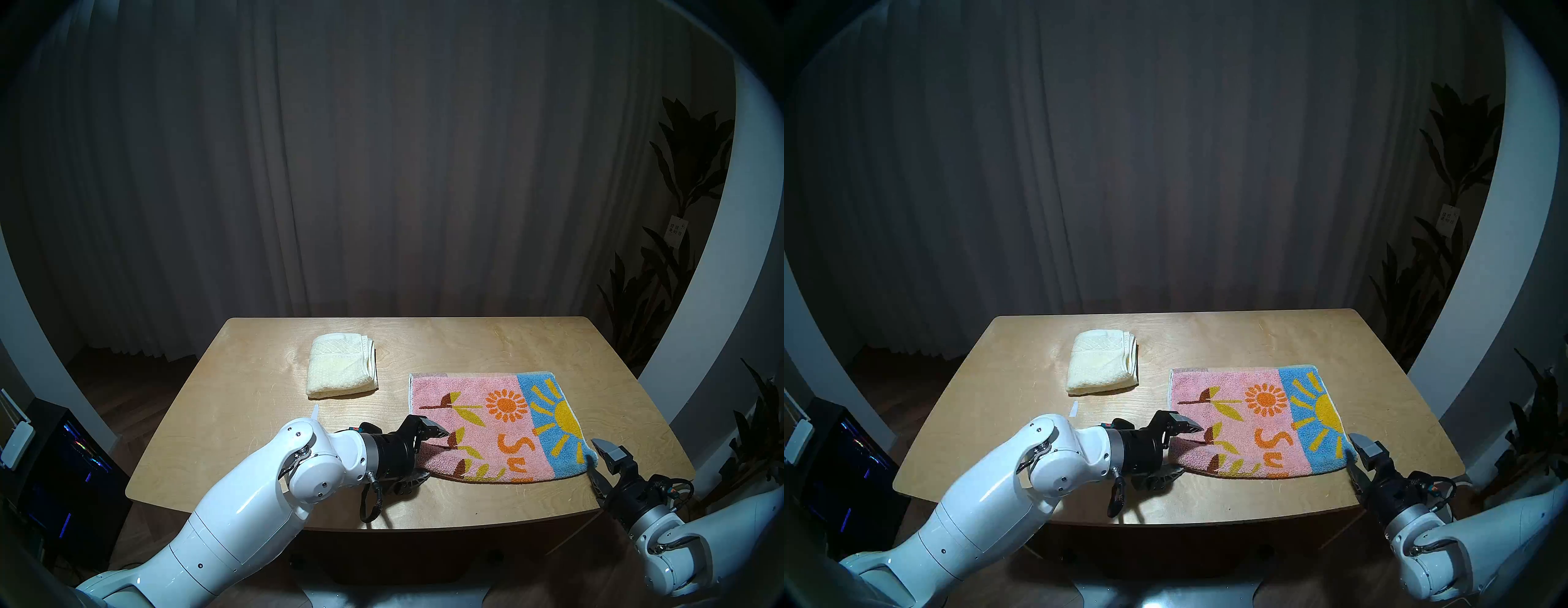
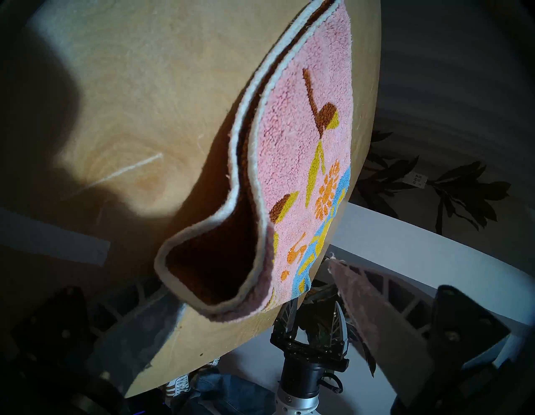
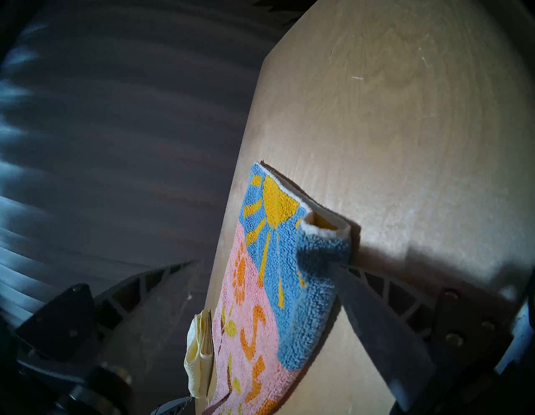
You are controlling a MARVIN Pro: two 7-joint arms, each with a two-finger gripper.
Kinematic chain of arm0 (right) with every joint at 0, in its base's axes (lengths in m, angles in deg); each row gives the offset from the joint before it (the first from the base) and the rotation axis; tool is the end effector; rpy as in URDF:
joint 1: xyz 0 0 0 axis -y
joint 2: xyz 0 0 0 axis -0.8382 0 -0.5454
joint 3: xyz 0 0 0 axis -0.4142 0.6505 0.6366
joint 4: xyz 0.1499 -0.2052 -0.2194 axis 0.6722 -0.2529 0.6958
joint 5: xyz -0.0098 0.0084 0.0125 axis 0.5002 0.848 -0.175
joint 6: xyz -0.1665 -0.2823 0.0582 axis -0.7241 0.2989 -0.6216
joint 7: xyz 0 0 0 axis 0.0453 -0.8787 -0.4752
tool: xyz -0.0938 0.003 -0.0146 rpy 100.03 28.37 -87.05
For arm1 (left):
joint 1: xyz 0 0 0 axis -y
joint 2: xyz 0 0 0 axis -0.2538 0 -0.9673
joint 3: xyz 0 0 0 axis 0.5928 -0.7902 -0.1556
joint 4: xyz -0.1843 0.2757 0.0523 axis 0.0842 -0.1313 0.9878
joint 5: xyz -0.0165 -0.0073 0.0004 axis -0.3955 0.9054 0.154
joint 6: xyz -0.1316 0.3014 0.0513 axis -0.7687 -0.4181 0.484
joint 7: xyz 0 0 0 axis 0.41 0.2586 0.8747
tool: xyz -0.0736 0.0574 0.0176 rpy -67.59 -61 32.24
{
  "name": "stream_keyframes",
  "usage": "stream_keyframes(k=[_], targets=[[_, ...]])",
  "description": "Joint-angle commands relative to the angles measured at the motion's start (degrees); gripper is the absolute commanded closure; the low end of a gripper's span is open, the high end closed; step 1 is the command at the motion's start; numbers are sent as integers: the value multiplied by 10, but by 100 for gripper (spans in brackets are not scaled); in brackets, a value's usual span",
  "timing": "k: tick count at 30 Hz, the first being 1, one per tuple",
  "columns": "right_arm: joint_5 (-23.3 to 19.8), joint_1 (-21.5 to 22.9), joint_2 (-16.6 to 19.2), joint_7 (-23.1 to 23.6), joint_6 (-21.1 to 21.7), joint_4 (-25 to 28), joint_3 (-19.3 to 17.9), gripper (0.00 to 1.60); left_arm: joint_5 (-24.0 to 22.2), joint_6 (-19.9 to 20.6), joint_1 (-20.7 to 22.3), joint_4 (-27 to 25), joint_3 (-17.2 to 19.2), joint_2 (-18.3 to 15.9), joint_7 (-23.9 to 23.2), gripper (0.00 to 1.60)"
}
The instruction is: Fold each towel twice and stack them on table
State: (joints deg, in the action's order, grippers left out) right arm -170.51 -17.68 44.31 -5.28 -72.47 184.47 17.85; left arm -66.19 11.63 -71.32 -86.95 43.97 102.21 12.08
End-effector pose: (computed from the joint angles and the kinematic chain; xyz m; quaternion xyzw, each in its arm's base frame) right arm 0.1955 -0.2104 -0.3727 -0.6547 0.4633 -0.4545 0.3876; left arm 0.3449 -0.1218 -0.3784 0.8230 0.2922 0.0248 0.4865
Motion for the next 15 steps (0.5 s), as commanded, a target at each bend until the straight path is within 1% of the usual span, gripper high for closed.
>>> stream_keyframes(k=[1,10,15], targets=[[1,-9,-6,-15,-4,23,10,0,-2,0,0,0,6,-4,-2,0],[-3,-13,-6,-33,-26,25,17,0,-3,1,0,-1,8,-5,-1,0],[-3,-17,-6,-36,-34,35,22,0,-4,1,0,-2,10,-5,-1,0]])
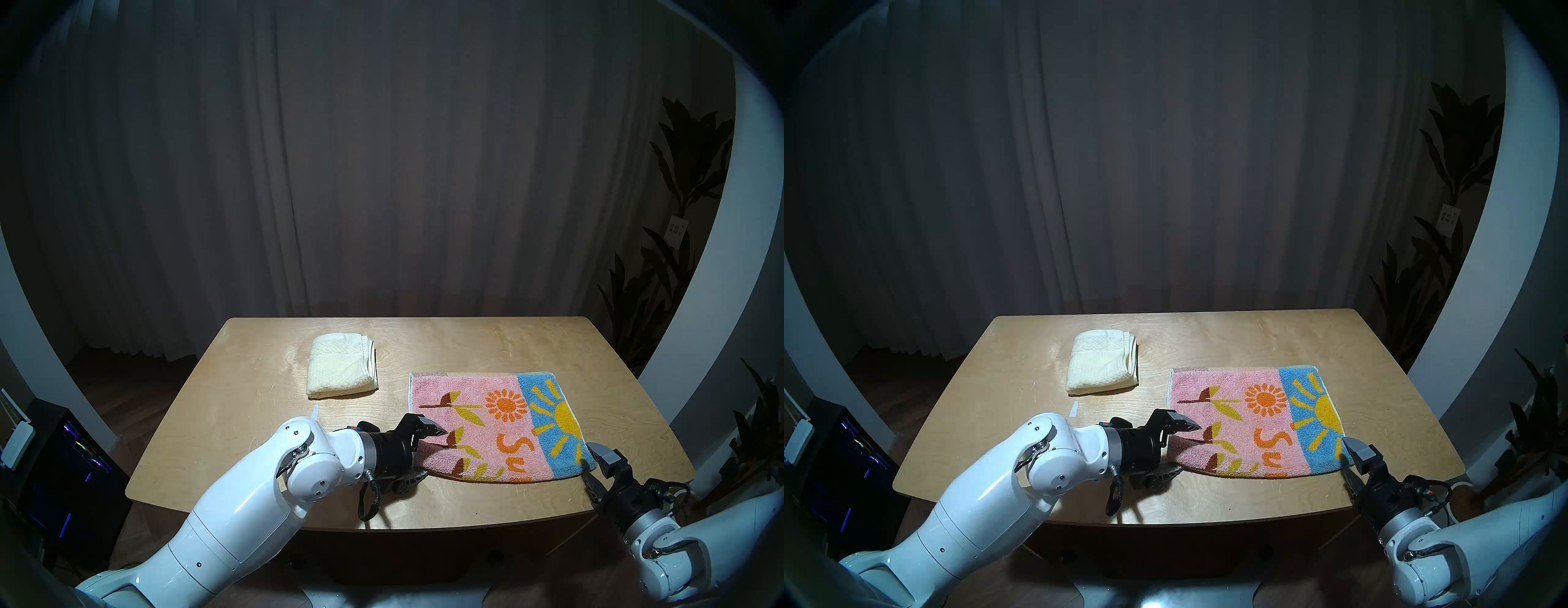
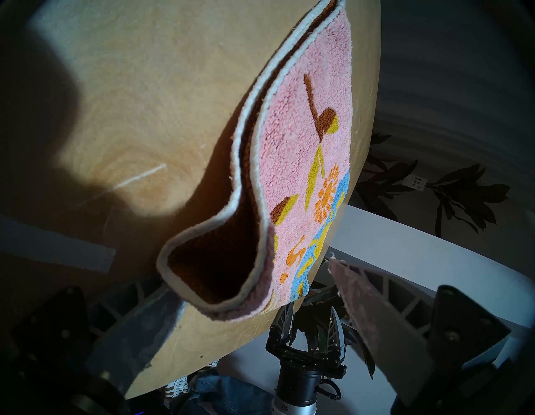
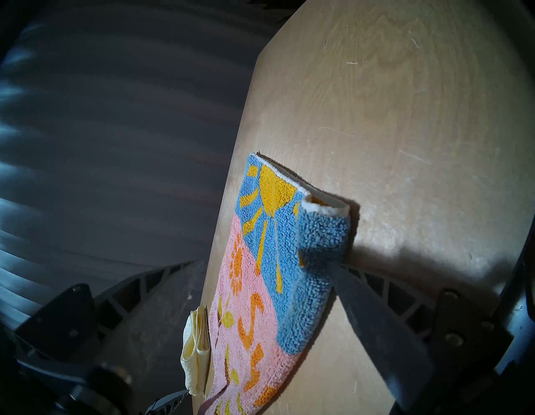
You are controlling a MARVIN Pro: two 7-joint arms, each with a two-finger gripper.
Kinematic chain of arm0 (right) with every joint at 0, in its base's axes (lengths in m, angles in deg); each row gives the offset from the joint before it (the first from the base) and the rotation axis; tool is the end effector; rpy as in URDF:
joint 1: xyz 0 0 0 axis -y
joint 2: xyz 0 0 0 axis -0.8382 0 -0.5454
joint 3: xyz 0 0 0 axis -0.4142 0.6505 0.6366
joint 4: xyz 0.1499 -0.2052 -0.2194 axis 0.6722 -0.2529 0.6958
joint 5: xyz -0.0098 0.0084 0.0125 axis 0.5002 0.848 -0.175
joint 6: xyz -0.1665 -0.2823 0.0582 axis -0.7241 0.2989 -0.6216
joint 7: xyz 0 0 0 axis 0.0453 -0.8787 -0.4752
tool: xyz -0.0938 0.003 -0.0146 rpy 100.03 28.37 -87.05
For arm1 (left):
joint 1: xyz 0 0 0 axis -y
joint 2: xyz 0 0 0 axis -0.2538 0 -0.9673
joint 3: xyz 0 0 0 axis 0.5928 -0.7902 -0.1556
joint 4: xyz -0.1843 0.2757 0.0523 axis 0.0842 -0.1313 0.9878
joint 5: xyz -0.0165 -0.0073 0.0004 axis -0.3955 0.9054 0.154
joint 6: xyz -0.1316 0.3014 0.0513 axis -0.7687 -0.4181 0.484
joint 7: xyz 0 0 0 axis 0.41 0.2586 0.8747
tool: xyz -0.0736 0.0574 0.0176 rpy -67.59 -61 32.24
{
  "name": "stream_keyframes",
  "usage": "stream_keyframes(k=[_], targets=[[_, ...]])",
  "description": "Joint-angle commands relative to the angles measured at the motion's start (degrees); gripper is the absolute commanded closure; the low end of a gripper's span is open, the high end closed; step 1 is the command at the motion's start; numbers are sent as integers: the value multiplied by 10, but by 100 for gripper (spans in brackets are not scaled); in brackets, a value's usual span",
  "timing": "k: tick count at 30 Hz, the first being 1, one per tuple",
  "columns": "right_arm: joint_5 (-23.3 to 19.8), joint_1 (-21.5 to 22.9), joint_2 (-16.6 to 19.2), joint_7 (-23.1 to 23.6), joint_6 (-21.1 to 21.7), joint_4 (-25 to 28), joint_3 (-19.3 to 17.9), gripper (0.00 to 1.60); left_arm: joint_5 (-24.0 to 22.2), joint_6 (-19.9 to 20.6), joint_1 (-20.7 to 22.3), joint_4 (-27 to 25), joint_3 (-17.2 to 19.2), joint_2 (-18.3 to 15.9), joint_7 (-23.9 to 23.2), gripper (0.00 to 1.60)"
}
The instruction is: Fold each towel twice and stack them on table
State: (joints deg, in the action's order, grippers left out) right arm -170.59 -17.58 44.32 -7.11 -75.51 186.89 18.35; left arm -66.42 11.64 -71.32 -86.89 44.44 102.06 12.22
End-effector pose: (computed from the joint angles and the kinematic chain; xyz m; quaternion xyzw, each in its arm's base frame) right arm 0.1912 -0.1991 -0.3708 -0.6589 0.4708 -0.4520 0.3741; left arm 0.3469 -0.1183 -0.3778 0.8222 0.2953 0.0265 0.4858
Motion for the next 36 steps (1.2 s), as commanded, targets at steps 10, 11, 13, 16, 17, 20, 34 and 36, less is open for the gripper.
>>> stream_keyframes(k=[10,11,13,16,17,20,34,36], targets=[[-2,-16,-6,-20,-25,21,20,0,-2,1,2,-7,5,-2,-3,0],[-2,-16,-6,-21,-27,21,20,0,-2,1,2,-8,5,-2,-3,0],[-2,-17,-6,-23,-32,21,22,0,-2,1,1,-8,5,-3,-3,0],[-2,-16,-6,-27,-40,16,22,0,-2,1,2,-10,6,-4,-3,0],[-2,-15,-6,-28,-43,15,22,0,-2,1,2,-10,6,-4,-3,0],[-2,-13,-6,-33,-49,9,23,0,-1,3,3,-11,4,-4,-4,0],[-2,6,-7,-43,-67,-12,8,0,0,7,8,-8,0,3,-5,0],[-2,11,-7,-43,-69,-13,4,0,0,8,9,-8,0,3,-5,0]])
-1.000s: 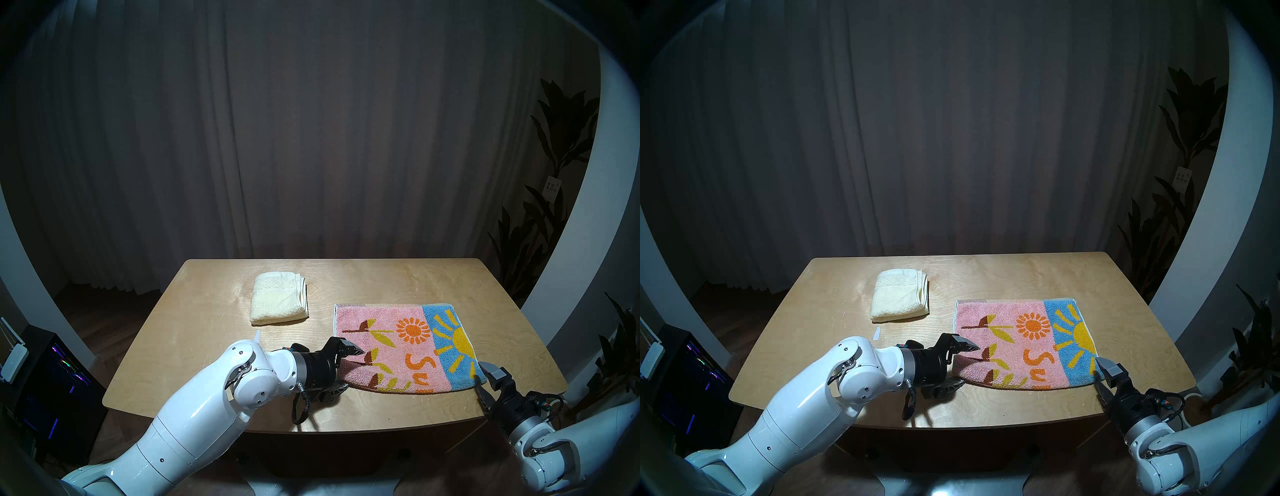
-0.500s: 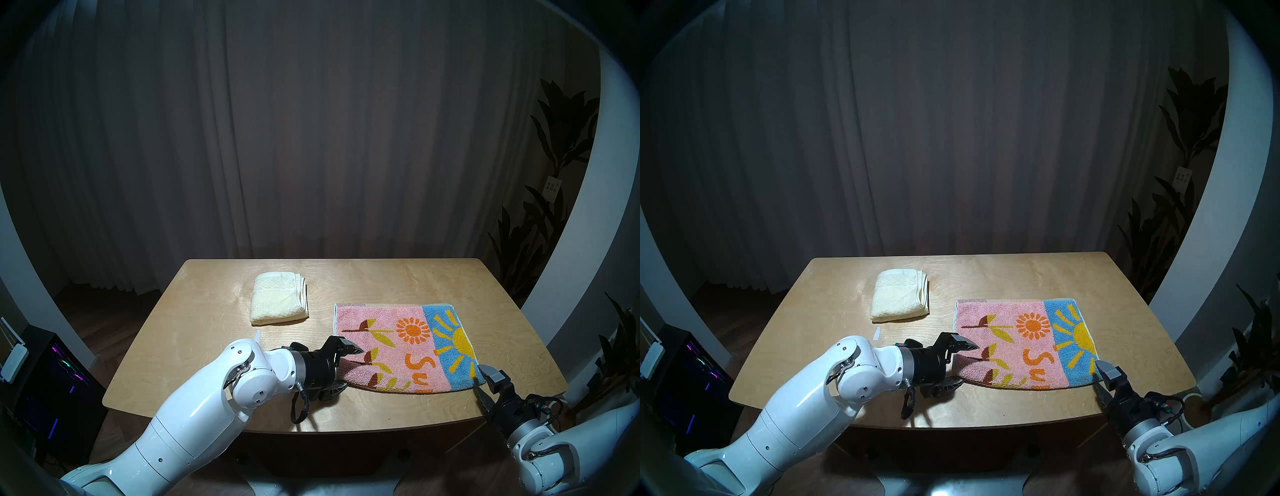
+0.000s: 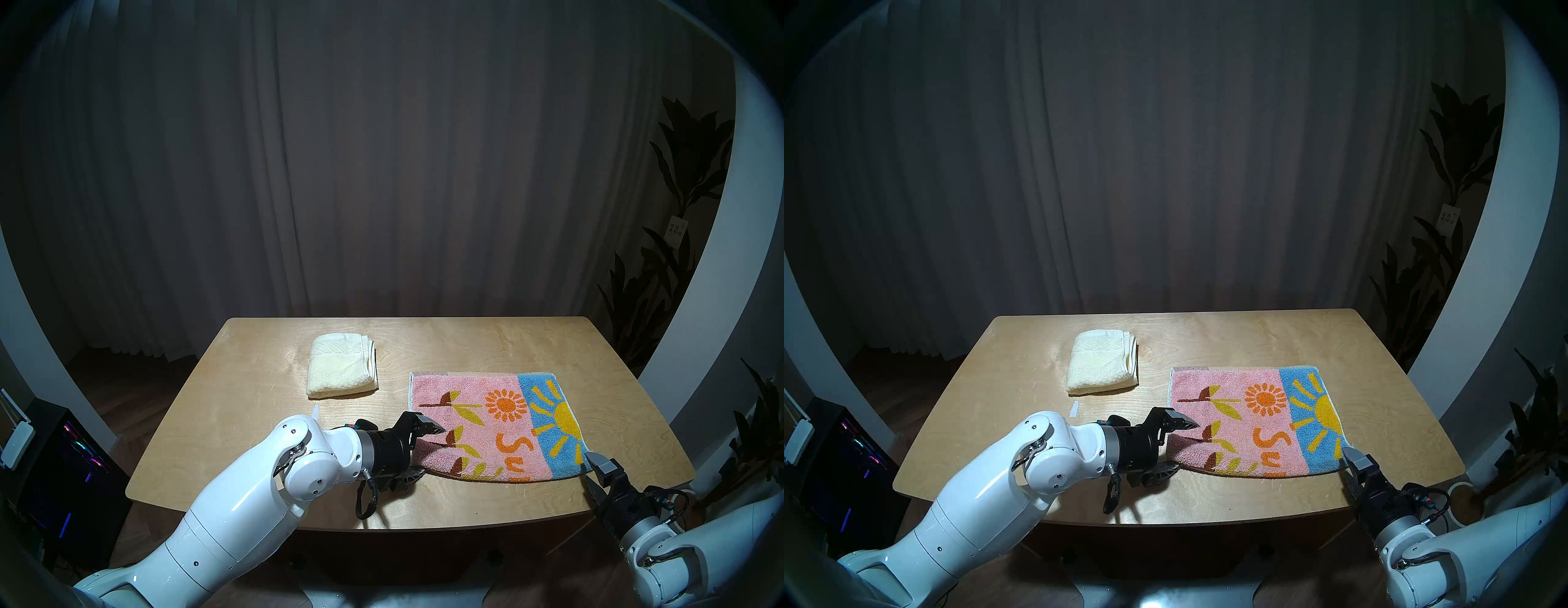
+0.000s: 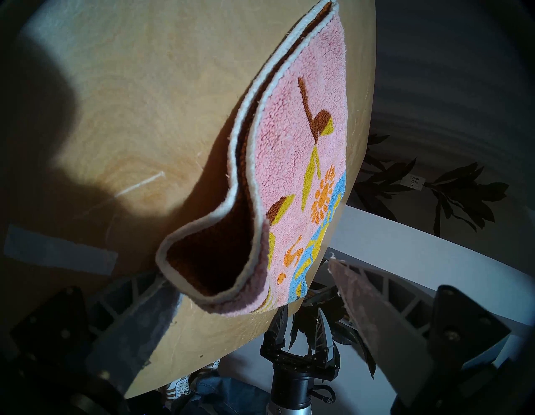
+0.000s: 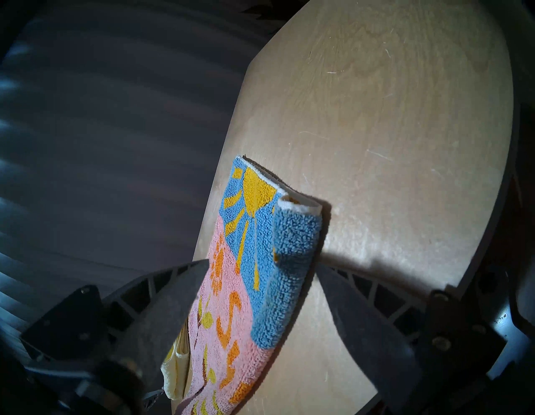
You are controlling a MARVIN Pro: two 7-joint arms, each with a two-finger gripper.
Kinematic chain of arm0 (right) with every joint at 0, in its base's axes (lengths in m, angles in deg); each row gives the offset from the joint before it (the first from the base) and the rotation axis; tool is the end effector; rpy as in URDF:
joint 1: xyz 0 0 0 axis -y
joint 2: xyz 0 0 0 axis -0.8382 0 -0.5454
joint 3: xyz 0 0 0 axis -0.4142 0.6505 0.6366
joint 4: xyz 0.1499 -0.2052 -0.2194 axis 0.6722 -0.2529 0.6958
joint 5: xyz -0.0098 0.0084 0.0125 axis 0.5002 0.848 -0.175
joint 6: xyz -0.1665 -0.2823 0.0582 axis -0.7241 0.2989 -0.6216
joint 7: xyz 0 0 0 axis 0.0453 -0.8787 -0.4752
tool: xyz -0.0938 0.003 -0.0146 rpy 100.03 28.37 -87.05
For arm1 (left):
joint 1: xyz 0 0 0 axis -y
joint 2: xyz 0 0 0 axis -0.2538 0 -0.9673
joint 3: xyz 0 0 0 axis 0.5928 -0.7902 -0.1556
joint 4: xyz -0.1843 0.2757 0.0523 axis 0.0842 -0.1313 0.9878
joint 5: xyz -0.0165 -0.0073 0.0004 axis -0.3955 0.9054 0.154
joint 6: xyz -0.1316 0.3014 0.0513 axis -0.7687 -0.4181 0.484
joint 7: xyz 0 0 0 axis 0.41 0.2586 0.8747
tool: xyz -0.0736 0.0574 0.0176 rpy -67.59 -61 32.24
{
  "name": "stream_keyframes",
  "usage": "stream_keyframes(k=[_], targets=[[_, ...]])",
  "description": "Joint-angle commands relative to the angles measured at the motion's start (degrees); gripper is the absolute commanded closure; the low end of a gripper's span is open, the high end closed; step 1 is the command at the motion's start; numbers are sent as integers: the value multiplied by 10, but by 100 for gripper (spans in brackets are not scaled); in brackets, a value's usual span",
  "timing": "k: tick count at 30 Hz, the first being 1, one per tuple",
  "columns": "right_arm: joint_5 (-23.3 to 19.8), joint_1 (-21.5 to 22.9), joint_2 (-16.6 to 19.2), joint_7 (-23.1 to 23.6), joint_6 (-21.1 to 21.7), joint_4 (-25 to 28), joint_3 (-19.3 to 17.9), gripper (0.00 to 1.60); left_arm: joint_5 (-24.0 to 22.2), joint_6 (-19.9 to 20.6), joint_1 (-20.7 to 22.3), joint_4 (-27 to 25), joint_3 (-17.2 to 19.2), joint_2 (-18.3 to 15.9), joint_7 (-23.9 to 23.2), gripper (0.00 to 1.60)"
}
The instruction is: Fold each towel twice and stack them on table
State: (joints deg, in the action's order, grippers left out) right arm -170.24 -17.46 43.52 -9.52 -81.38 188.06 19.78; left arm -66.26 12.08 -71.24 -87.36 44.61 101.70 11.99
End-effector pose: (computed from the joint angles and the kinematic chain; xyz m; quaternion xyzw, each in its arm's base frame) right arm 0.1829 -0.1930 -0.3765 -0.6710 0.4730 -0.4617 0.3359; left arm 0.3477 -0.1166 -0.3742 0.8229 0.2892 0.0305 0.4881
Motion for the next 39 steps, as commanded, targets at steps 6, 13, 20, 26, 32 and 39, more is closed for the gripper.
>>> stream_keyframes(k=[6,13,20,26,32,39], targets=[[-6,20,1,-25,-13,-30,-19,0,0,7,13,-1,0,9,-2,0],[-6,35,1,-29,-11,-23,-31,0,1,9,18,5,3,12,-2,0],[-6,46,2,-33,-12,-6,-39,0,1,11,21,9,7,13,-2,0],[-6,54,2,-43,-15,1,-45,0,1,14,23,13,9,14,-2,0],[-6,62,2,-52,-19,13,-51,0,1,16,24,17,12,14,-2,0],[-6,72,2,-59,-29,32,-59,0,1,19,24,20,15,14,-2,0]])
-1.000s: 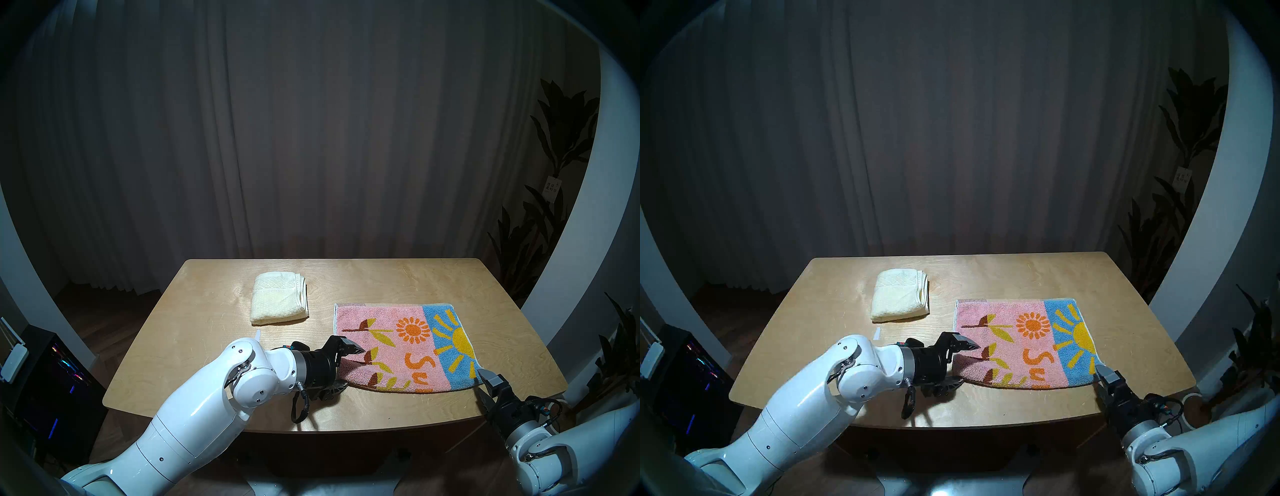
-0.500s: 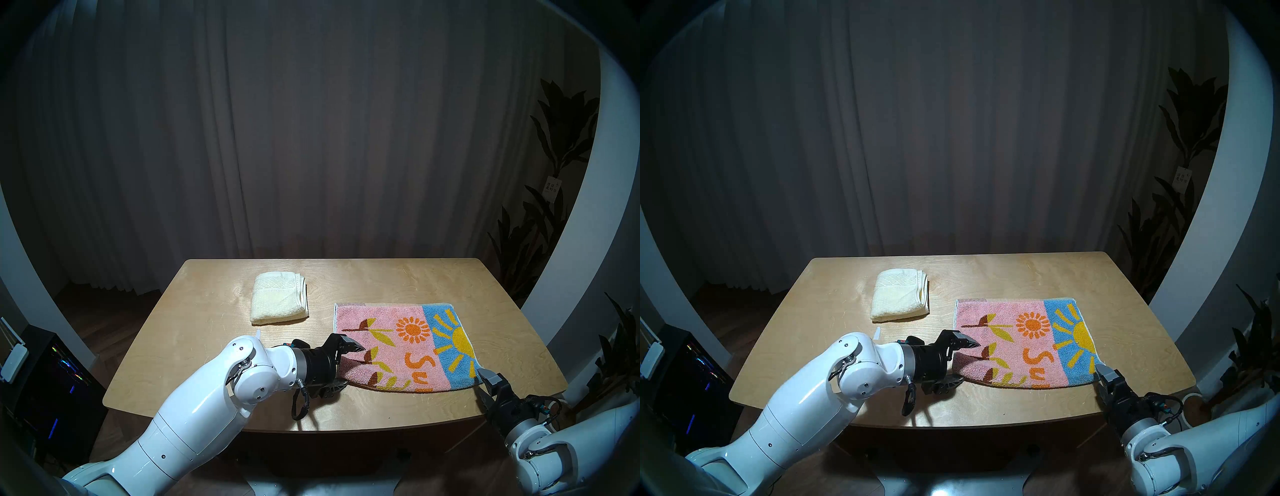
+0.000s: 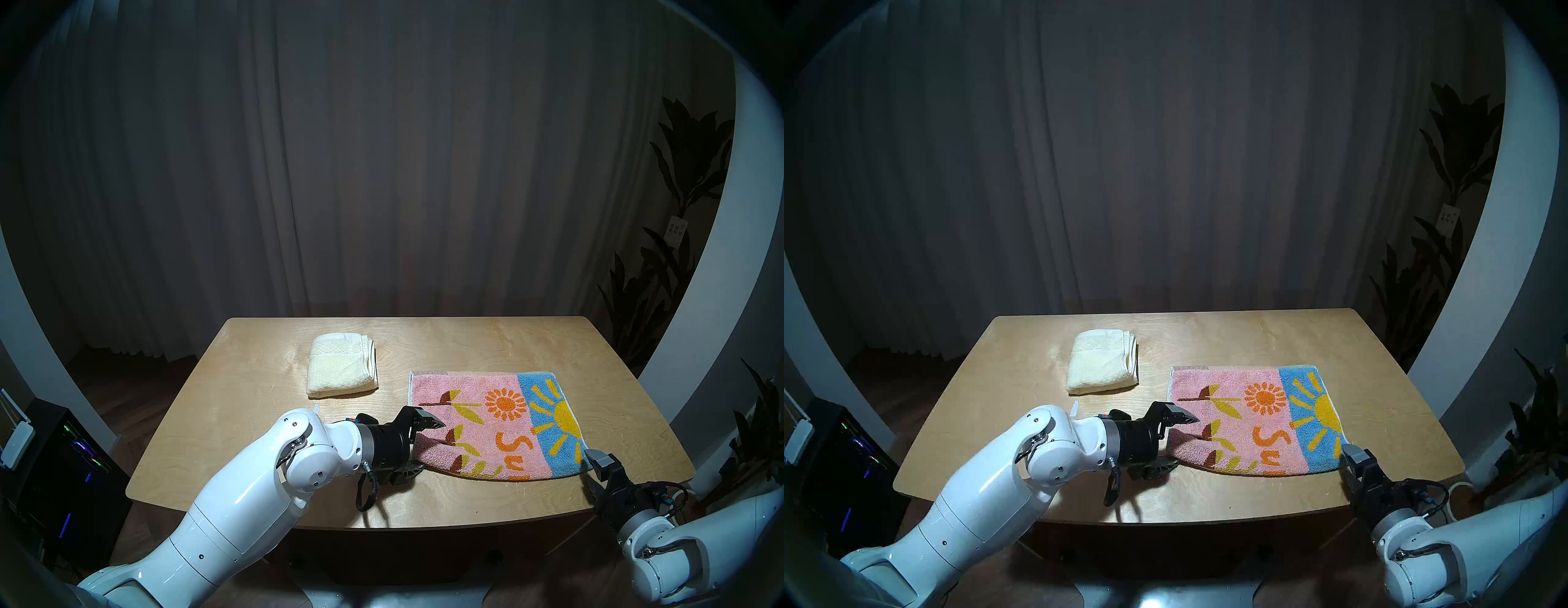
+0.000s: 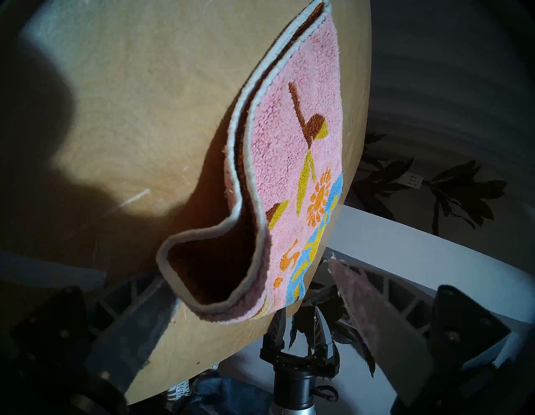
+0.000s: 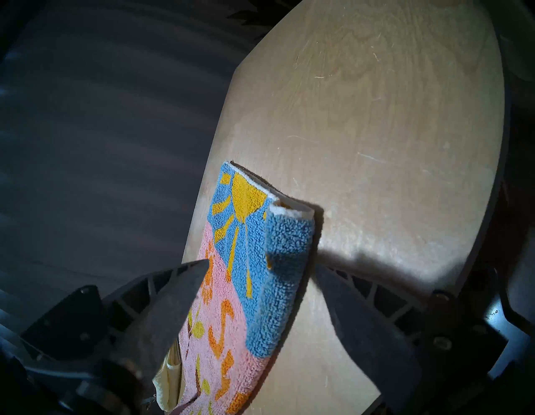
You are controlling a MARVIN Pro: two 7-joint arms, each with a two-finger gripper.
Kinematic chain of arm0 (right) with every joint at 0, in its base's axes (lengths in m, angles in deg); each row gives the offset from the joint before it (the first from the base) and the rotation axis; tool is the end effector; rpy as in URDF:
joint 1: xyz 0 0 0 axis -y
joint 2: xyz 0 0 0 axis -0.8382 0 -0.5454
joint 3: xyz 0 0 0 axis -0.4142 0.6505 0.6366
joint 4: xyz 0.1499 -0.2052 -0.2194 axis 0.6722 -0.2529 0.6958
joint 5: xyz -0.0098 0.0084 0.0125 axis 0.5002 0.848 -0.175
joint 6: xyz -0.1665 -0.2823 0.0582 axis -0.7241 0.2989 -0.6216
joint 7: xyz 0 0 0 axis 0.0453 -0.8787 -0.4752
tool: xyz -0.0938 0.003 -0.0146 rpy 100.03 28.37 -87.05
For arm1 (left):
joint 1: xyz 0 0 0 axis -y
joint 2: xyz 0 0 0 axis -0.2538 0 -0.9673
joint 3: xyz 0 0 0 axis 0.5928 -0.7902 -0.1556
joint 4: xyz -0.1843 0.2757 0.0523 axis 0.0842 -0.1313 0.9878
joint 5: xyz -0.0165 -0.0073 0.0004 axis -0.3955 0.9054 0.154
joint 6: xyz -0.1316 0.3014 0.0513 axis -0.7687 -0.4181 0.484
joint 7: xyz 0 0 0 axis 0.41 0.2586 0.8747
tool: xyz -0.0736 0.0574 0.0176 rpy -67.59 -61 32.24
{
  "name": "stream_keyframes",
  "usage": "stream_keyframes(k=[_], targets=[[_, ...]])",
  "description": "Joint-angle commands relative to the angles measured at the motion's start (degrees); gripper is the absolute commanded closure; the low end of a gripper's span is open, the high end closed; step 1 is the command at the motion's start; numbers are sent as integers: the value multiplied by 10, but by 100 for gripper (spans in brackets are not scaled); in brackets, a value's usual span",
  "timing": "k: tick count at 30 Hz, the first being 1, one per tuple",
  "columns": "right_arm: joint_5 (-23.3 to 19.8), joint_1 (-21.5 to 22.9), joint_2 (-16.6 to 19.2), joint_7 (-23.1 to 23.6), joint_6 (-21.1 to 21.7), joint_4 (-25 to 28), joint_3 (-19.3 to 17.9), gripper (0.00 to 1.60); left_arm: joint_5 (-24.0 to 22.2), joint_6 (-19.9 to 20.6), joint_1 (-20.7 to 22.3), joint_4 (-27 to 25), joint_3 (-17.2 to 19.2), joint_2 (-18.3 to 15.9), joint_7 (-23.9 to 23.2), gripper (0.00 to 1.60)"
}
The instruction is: Fold each towel twice and stack them on table
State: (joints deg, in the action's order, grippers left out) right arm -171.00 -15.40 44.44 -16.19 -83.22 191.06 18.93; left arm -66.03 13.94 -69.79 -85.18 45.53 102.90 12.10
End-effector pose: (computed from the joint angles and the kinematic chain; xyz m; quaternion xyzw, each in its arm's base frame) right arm 0.1945 -0.1873 -0.3665 -0.6728 0.4985 -0.4508 0.3094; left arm 0.3611 -0.1152 -0.3739 0.8227 0.2850 0.0338 0.4908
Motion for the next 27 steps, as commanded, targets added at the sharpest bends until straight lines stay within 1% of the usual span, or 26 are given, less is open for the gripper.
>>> stream_keyframes(k=[1,14,16,21,27], targets=[[2,53,-7,7,-11,6,-51,0,-1,1,9,-1,6,2,-3,0],[5,61,-7,-7,-38,45,-55,0,-1,7,7,2,8,3,-3,0],[8,64,-7,-7,-42,51,-62,0,-1,8,7,2,8,3,-3,0],[8,81,-7,-10,-49,66,-91,0,-1,11,6,3,8,5,-3,0],[3,86,-8,-20,-59,75,-104,0,-1,13,6,4,8,6,-3,0]])
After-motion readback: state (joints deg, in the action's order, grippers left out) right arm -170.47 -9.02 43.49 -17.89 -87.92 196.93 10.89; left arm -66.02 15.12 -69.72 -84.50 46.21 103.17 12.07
